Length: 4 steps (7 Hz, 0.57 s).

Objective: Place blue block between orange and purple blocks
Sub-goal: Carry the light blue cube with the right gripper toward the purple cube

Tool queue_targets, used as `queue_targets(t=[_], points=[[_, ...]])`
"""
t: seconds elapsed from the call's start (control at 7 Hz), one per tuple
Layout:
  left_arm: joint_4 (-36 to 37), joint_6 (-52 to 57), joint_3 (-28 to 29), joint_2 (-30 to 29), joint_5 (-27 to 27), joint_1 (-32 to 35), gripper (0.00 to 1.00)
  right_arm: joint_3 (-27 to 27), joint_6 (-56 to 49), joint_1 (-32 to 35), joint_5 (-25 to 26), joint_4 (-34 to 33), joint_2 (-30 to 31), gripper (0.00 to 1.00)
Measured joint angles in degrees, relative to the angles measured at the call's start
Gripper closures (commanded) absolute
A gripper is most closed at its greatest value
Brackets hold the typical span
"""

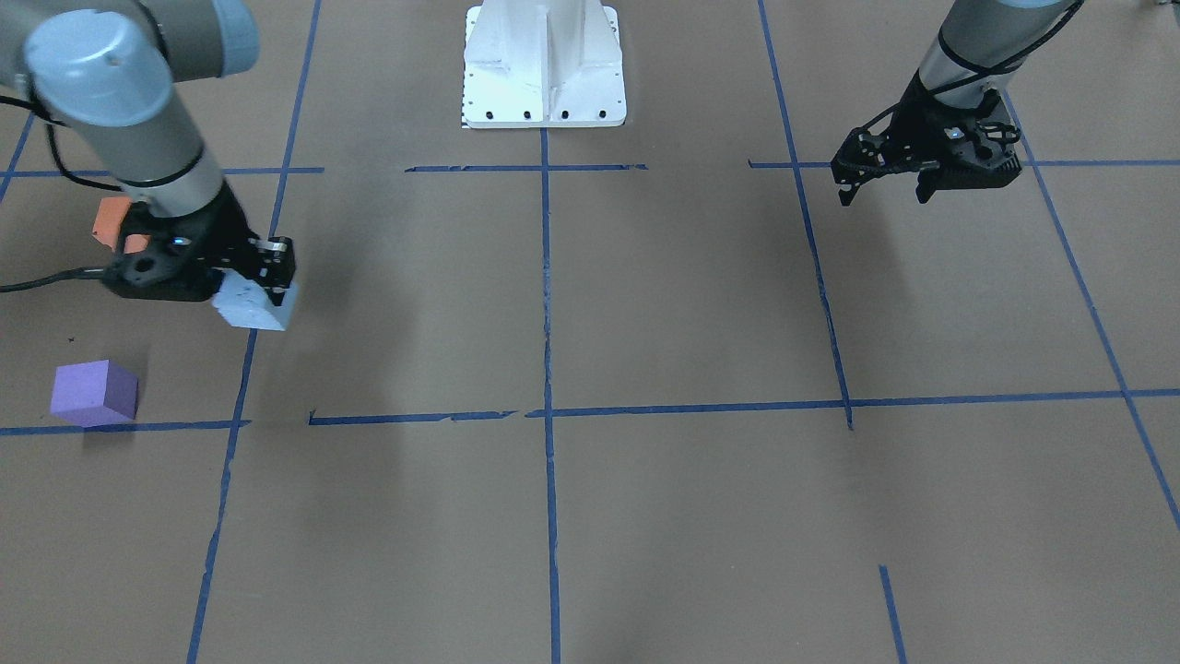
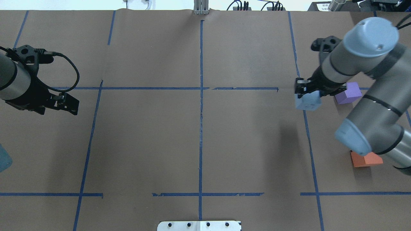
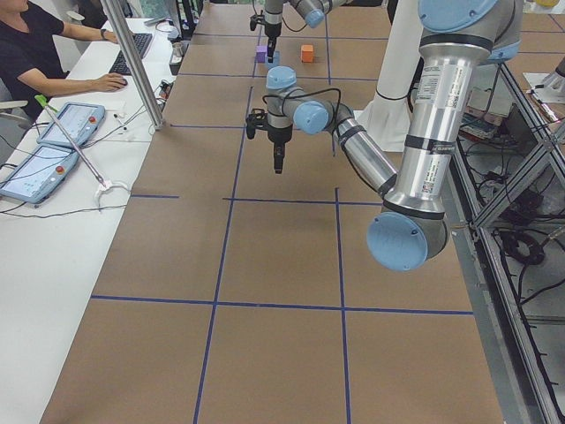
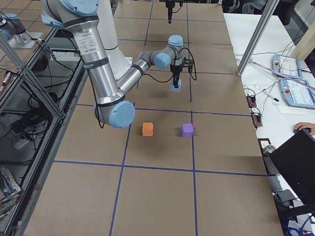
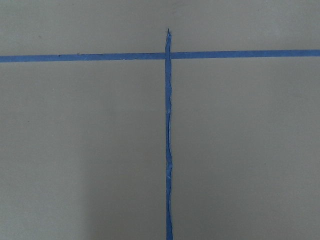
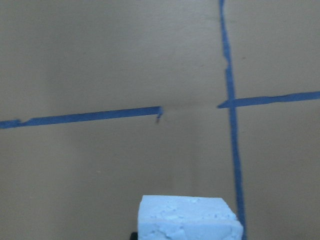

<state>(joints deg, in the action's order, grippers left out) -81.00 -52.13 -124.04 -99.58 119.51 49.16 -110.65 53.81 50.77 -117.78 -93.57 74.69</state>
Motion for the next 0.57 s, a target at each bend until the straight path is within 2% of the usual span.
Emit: queue_targets(t=[0.29,0.57], points=[[0.0,-0.8,-0.2,0.0,-0.2,-0.1,0.0,0.3,-9.7,4.9,-2.7,0.1,6.9,0.8],[-0.1,-1.9,-0.2,-0.1,-0.3,-0.2,0.0,0.9,-13.3,5.7,-3.1,1.1,11.2,0.79]])
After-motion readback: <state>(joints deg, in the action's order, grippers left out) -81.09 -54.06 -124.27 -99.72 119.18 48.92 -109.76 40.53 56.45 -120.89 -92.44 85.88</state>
